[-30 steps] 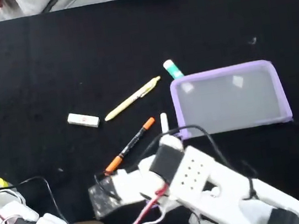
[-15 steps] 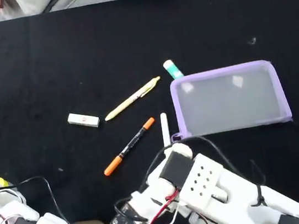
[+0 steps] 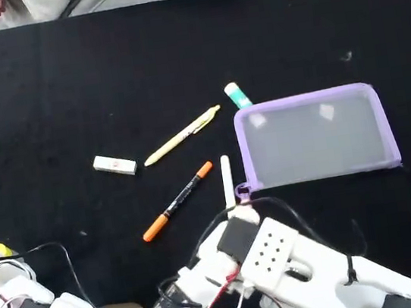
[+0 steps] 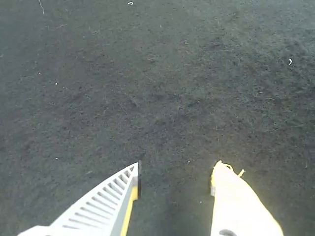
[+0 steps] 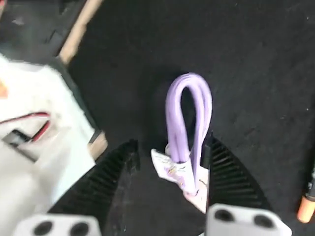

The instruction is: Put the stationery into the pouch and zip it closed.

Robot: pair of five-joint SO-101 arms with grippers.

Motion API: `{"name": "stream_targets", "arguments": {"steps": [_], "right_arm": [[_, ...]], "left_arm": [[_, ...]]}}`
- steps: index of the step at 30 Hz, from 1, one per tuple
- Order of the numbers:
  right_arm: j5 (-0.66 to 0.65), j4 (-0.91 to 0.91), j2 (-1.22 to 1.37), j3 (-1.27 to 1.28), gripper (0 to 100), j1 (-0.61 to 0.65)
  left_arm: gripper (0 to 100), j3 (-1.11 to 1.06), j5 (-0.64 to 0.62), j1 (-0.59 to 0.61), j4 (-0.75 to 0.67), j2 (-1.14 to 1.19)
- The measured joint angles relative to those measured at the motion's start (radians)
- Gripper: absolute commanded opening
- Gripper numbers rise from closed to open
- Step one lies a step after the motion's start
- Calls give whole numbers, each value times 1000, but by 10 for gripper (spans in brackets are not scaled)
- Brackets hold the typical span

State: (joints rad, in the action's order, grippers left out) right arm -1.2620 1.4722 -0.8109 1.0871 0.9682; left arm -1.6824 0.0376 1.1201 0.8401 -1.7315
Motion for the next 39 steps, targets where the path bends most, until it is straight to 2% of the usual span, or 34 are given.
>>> {"name": "stream_targets", "arguments": {"steps": [4,14,25,32,39], "right_arm": [[26,-54,0,40,207,51],[35,-198,0,143,207,55],[35,-371,0,232,207,-21],[35,-474,0,232,55,-109],[35,-511,0,232,52,-133]], "left_arm": [[242,0,0,0,0,0],[242,-2,0,-2,0,0],[241,-2,0,-2,6,0],[240,-2,0,-2,6,0],[240,-2,0,-2,6,0]]}}
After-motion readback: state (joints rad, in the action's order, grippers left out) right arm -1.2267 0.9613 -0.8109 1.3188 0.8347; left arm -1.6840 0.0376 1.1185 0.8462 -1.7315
